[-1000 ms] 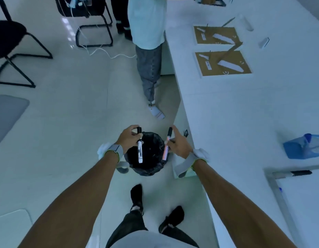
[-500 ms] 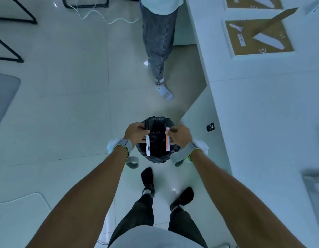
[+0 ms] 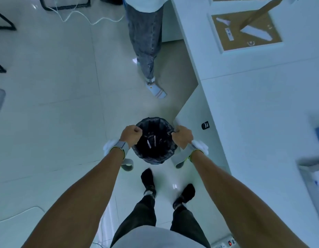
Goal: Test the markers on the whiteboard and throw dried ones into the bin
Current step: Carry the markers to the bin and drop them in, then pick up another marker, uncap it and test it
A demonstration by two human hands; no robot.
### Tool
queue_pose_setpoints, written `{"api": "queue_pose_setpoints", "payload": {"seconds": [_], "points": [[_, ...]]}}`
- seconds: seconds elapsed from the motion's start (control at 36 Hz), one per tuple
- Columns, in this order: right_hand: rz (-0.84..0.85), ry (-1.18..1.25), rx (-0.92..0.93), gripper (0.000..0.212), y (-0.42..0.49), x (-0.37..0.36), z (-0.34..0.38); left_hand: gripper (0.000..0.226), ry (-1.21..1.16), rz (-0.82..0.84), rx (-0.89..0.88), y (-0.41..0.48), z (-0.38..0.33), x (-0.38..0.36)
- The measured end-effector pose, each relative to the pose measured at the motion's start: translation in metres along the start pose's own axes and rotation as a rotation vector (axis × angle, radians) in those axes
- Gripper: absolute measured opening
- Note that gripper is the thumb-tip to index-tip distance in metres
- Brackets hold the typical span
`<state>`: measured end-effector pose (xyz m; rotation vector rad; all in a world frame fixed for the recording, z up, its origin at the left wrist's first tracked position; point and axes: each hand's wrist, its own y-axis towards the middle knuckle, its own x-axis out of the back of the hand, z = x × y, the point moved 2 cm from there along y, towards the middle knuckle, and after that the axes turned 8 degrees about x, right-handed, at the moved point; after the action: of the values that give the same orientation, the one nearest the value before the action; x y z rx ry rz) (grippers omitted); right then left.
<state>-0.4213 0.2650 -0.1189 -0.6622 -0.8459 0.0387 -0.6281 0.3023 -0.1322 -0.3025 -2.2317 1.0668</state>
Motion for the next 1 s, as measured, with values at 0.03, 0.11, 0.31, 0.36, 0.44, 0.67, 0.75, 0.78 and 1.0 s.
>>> {"api": "queue_pose_setpoints", "payload": {"seconds": [0.03,0.11,0.31,0.36,0.44,0.67,0.75,0.78,1.0], "points": [[-0.027,0.008,-0.014,0.025,-0.003,0.004,-0.003,0.015,-0.001,0.015,-0.01,-0.002,-0.005,-0.002],[-0.139,0.052,-0.039,0.024,-0.009,0.016,-0.01,0.016,0.005,0.055,-0.065,-0.005,-0.022,-0.008],[-0.421,0.133,-0.05,0.028,-0.045,0.086,-0.056,0.01,0.231,0.12,-0.294,-0.029,-0.1,-0.059],[-0.53,0.14,-0.099,0.027,-0.063,0.106,-0.078,0.014,0.282,0.152,-0.357,-0.046,-0.126,-0.083],[-0.631,0.152,-0.183,0.025,-0.092,0.133,-0.12,0.017,0.361,0.216,-0.461,-0.078,-0.16,-0.127],[-0.793,0.238,-0.479,0.022,-0.178,0.168,-0.253,0.028,0.693,0.417,-0.705,-0.171,-0.207,-0.26],[-0.831,0.261,-0.515,0.022,-0.206,0.167,-0.293,0.028,0.862,0.403,-0.793,-0.192,-0.209,-0.302],[-0.855,0.255,-0.536,0.022,-0.218,0.169,-0.308,0.028,0.937,0.408,-0.819,-0.2,-0.208,-0.319],[-0.993,0.061,-0.65,0.028,-0.301,0.191,-0.437,0.02,1.322,0.234,-1.133,-0.262,-0.233,-0.443]]}}
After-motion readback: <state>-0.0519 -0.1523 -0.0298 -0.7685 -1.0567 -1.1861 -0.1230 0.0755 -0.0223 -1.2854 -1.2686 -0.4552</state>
